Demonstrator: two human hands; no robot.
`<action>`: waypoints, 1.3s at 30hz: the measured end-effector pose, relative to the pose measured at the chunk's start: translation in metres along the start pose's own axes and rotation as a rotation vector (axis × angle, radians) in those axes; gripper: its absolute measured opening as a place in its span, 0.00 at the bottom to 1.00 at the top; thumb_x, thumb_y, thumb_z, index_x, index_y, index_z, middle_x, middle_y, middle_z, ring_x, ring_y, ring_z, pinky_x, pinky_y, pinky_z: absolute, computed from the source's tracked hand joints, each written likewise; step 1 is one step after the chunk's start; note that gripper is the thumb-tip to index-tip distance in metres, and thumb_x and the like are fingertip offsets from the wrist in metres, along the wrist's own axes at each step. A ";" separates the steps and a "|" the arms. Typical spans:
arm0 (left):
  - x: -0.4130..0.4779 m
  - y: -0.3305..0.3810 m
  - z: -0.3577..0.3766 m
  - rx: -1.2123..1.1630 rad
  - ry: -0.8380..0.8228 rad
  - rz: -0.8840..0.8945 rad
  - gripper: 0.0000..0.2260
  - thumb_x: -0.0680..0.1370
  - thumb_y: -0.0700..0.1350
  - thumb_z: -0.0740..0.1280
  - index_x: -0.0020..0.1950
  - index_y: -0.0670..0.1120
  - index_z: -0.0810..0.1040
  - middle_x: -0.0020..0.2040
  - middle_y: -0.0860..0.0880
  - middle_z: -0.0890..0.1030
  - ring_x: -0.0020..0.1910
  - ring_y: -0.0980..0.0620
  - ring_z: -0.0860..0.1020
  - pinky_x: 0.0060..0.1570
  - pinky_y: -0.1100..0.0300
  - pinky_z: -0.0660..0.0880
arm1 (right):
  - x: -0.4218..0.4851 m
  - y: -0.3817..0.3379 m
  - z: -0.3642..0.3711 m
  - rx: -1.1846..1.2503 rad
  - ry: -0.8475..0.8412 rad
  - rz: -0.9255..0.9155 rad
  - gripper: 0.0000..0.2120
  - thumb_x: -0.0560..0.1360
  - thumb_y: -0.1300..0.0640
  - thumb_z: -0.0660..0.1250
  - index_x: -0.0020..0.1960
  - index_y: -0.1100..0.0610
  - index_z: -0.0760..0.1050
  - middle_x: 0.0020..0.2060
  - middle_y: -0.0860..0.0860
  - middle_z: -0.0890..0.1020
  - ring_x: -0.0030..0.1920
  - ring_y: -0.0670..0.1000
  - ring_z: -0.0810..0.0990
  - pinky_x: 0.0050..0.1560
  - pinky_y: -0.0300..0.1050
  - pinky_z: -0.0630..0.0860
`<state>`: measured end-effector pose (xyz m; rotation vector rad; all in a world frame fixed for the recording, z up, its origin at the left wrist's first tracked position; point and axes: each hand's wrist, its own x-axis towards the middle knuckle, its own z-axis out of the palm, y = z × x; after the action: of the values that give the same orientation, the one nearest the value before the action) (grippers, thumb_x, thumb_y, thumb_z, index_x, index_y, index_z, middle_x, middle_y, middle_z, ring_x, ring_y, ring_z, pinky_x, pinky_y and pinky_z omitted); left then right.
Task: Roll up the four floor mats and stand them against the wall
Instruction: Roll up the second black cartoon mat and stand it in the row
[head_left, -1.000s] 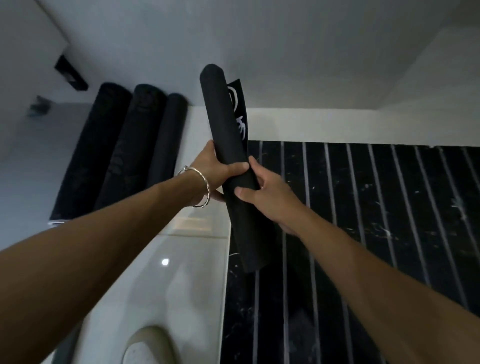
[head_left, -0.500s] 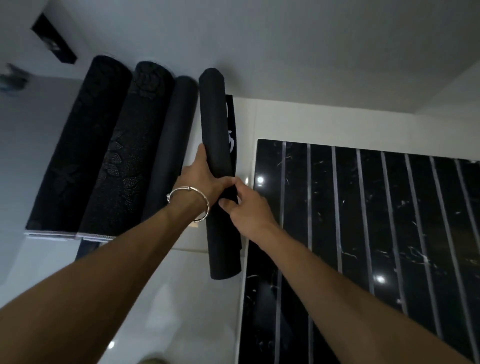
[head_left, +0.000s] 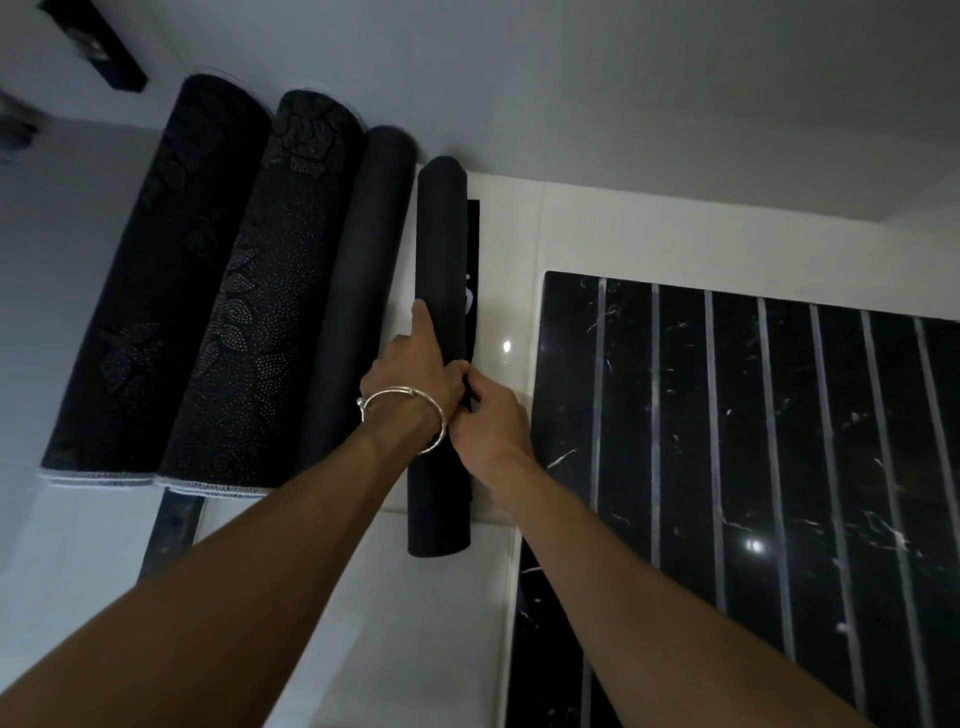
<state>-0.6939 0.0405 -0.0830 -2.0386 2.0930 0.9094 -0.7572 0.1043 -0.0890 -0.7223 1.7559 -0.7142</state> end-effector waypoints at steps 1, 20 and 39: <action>0.000 -0.001 0.000 0.028 0.006 -0.004 0.35 0.78 0.53 0.64 0.78 0.48 0.47 0.64 0.38 0.73 0.60 0.38 0.73 0.55 0.48 0.71 | 0.000 -0.001 0.001 0.004 -0.008 0.003 0.20 0.78 0.65 0.60 0.67 0.51 0.72 0.55 0.49 0.79 0.48 0.47 0.76 0.51 0.39 0.75; 0.003 -0.015 -0.013 0.088 0.040 0.034 0.33 0.78 0.55 0.63 0.77 0.51 0.49 0.67 0.40 0.70 0.64 0.37 0.71 0.59 0.47 0.68 | 0.005 -0.005 0.016 0.075 -0.034 -0.018 0.17 0.79 0.63 0.59 0.65 0.51 0.73 0.47 0.45 0.76 0.38 0.40 0.73 0.33 0.26 0.68; 0.003 -0.026 -0.019 0.163 0.163 0.139 0.21 0.78 0.51 0.63 0.68 0.44 0.68 0.64 0.43 0.69 0.62 0.43 0.71 0.50 0.50 0.72 | 0.014 -0.005 0.026 0.073 -0.063 -0.043 0.19 0.79 0.64 0.59 0.69 0.53 0.70 0.50 0.48 0.77 0.48 0.46 0.75 0.49 0.37 0.73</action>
<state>-0.6639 0.0304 -0.0779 -1.9664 2.3313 0.5818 -0.7355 0.0876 -0.1000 -0.7274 1.6526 -0.7727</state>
